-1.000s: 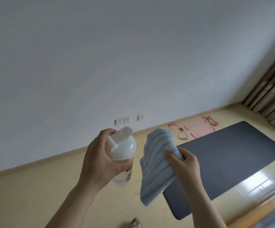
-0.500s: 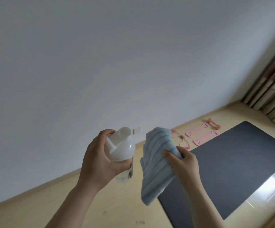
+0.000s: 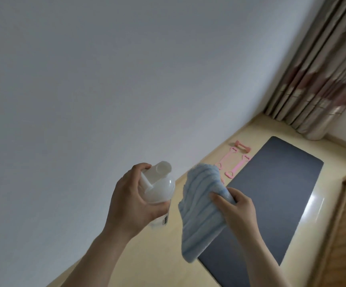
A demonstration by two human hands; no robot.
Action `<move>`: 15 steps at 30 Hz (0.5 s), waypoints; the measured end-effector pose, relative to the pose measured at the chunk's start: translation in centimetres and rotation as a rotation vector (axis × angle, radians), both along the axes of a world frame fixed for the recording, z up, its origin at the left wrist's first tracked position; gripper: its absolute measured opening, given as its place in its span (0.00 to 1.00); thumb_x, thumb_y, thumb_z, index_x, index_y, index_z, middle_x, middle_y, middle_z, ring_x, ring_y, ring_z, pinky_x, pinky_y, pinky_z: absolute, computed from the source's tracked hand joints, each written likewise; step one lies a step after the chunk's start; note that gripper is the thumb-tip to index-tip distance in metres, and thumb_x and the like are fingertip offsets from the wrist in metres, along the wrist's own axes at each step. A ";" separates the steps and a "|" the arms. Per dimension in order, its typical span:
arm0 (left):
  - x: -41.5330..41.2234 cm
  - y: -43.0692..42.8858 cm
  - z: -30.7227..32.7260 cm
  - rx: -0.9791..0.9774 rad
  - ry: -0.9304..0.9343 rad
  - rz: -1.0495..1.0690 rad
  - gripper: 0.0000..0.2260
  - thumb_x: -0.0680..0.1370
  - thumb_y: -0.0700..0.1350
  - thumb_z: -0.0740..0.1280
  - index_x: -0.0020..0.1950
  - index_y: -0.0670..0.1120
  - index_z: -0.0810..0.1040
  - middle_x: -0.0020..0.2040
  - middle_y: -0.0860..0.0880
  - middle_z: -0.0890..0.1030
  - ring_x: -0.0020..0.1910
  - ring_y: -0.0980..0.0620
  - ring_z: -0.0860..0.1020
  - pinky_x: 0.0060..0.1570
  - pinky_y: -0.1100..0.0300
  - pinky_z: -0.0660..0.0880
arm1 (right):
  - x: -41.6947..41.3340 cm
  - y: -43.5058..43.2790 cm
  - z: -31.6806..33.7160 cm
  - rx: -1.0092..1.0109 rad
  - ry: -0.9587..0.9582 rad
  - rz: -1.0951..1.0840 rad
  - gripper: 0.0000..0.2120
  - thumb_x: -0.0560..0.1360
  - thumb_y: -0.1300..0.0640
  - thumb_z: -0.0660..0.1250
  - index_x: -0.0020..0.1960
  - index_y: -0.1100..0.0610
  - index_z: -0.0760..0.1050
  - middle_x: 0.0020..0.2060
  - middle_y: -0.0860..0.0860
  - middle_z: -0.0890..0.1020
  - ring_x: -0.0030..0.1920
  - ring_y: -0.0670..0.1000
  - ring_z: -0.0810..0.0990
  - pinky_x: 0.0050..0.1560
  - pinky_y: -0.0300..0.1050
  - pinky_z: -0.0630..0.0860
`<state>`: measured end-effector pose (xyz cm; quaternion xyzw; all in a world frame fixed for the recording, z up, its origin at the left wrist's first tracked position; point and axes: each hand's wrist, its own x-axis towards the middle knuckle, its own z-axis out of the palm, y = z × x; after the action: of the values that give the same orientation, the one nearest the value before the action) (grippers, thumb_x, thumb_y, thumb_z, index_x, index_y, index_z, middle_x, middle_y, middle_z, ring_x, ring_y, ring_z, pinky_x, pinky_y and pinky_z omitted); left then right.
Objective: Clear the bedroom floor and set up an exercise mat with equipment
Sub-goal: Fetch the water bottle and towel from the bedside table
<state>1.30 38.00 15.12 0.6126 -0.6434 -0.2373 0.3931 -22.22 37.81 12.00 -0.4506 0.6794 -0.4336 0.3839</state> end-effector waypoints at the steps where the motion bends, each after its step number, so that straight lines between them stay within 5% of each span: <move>1: 0.5 -1.2 0.1 0.004 0.001 -0.021 0.34 0.56 0.54 0.80 0.58 0.59 0.68 0.51 0.61 0.74 0.47 0.56 0.74 0.37 0.67 0.71 | 0.5 -0.5 0.0 -0.004 0.007 -0.022 0.11 0.70 0.58 0.72 0.43 0.66 0.76 0.32 0.52 0.76 0.35 0.49 0.73 0.36 0.47 0.70; 8: 0.7 -8.9 -1.0 0.047 0.006 -0.146 0.35 0.57 0.53 0.80 0.59 0.60 0.67 0.52 0.60 0.73 0.46 0.56 0.74 0.35 0.70 0.70 | 1.0 -4.9 -0.6 0.019 0.039 -0.147 0.14 0.70 0.59 0.72 0.46 0.70 0.75 0.40 0.67 0.77 0.35 0.49 0.73 0.36 0.47 0.70; 15: -3.1 -17.0 -2.3 0.076 -0.001 -0.202 0.34 0.57 0.54 0.80 0.58 0.61 0.66 0.51 0.63 0.72 0.47 0.56 0.74 0.37 0.62 0.76 | -2.8 -11.9 -2.3 0.028 -0.006 -0.202 0.12 0.70 0.59 0.71 0.43 0.69 0.74 0.31 0.53 0.72 0.34 0.48 0.70 0.35 0.47 0.67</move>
<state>-1.77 21.02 12.77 0.5591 -0.6926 -0.2999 0.3431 -25.00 25.91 9.65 -0.3730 0.7262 -0.4620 0.3466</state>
